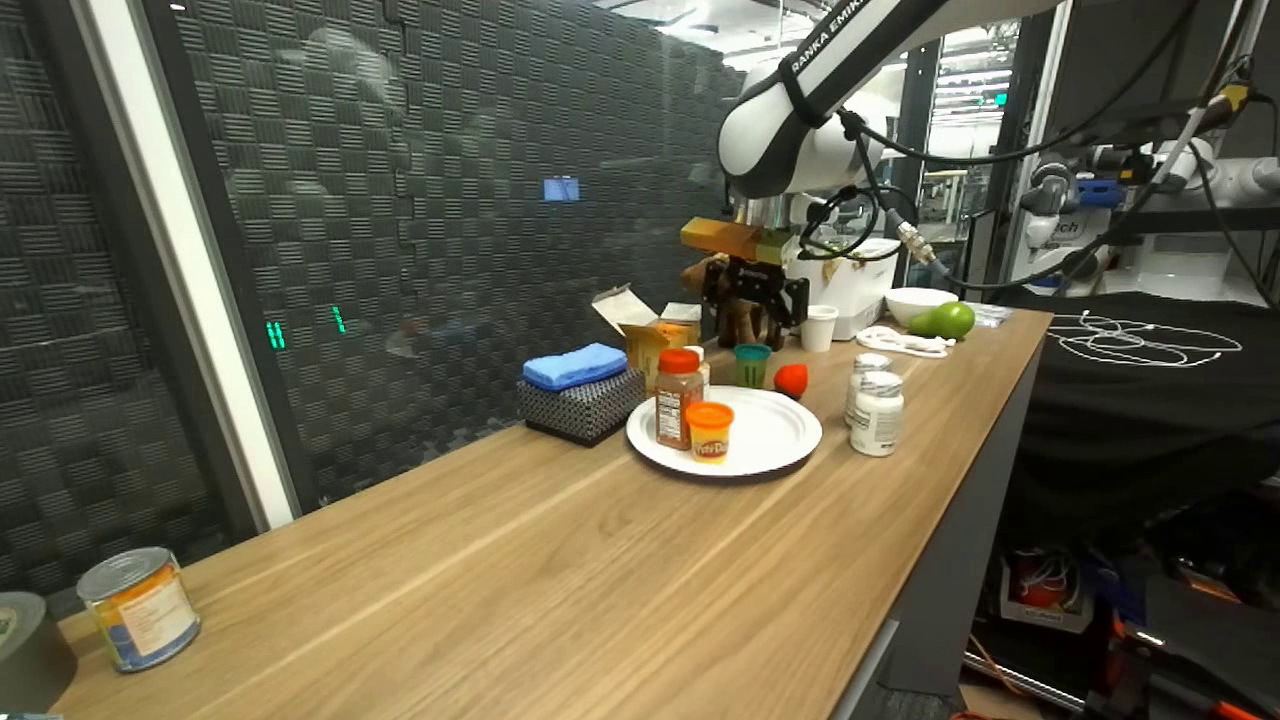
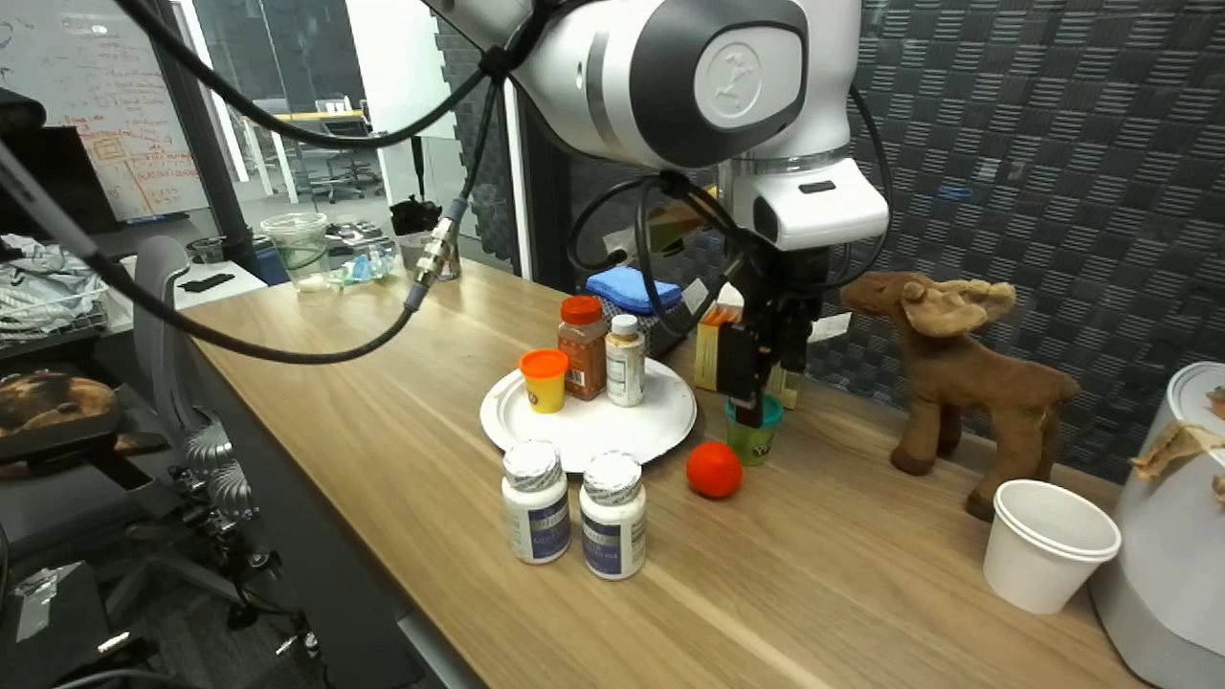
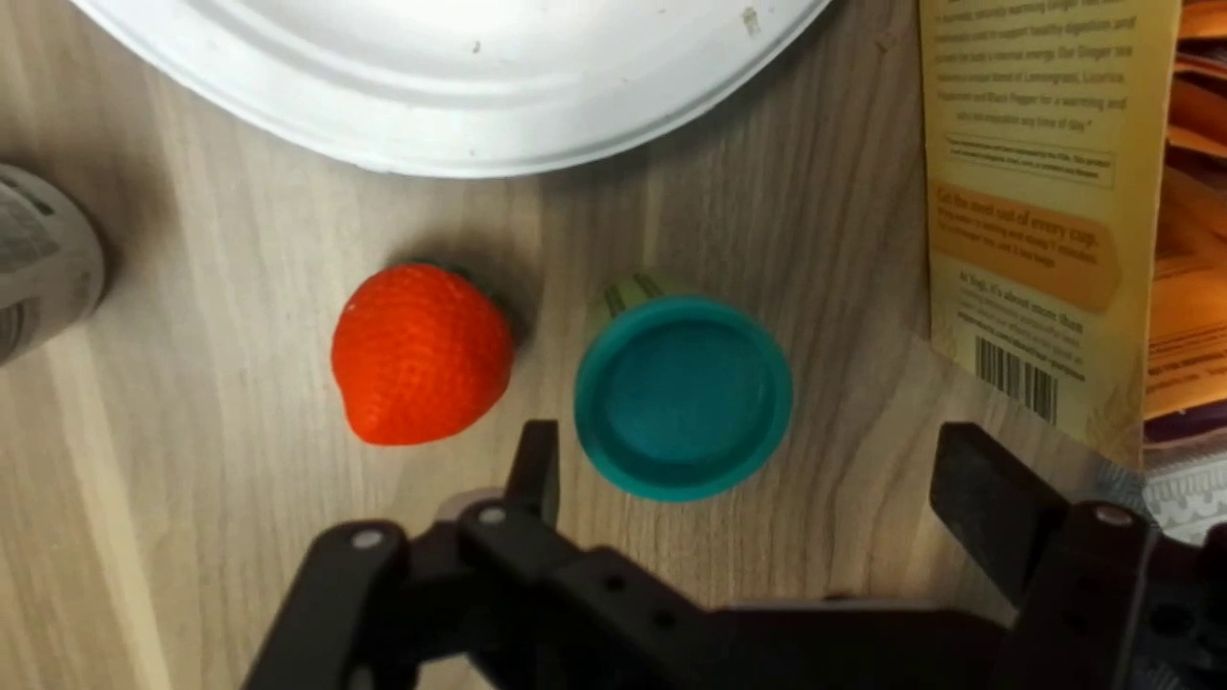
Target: Put all the objects surrounding the plate onto the plate.
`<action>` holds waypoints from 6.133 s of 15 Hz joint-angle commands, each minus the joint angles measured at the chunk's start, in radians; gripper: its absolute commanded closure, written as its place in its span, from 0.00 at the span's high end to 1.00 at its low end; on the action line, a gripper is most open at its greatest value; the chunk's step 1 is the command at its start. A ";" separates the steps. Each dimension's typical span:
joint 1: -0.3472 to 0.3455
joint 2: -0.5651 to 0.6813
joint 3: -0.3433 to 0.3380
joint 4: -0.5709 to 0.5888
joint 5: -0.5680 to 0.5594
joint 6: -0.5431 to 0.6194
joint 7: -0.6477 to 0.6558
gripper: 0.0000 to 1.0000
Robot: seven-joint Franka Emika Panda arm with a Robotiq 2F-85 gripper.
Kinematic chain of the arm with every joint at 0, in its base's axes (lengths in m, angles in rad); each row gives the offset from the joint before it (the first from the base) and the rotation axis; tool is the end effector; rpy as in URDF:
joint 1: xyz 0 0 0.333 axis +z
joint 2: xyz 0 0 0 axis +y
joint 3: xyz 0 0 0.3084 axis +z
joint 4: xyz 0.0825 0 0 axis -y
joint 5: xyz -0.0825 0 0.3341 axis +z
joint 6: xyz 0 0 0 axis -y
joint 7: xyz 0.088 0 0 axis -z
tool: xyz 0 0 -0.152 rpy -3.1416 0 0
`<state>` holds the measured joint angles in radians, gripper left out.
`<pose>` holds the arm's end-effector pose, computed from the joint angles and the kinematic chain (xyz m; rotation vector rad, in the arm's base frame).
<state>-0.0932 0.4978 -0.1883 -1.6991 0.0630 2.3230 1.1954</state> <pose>0.6241 -0.1651 0.3007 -2.2873 2.1062 -0.2163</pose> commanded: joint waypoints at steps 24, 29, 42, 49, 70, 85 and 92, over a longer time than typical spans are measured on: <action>0.063 -0.124 0.027 -0.064 0.001 -0.108 0.078 0.28; 0.069 -0.118 0.061 -0.106 0.032 -0.099 0.060 0.28; 0.081 -0.101 0.066 -0.177 0.051 0.020 0.110 0.78; 0.077 -0.151 0.027 -0.209 0.026 0.128 0.152 1.00; 0.022 -0.104 -0.020 -0.187 0.007 0.008 0.161 1.00; 0.044 -0.133 -0.066 -0.212 -0.076 0.082 0.237 0.09; 0.070 -0.188 -0.079 -0.233 -0.183 0.097 0.266 0.34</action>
<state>-0.0377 0.3460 -0.2548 -1.9015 -0.0590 2.4020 1.4252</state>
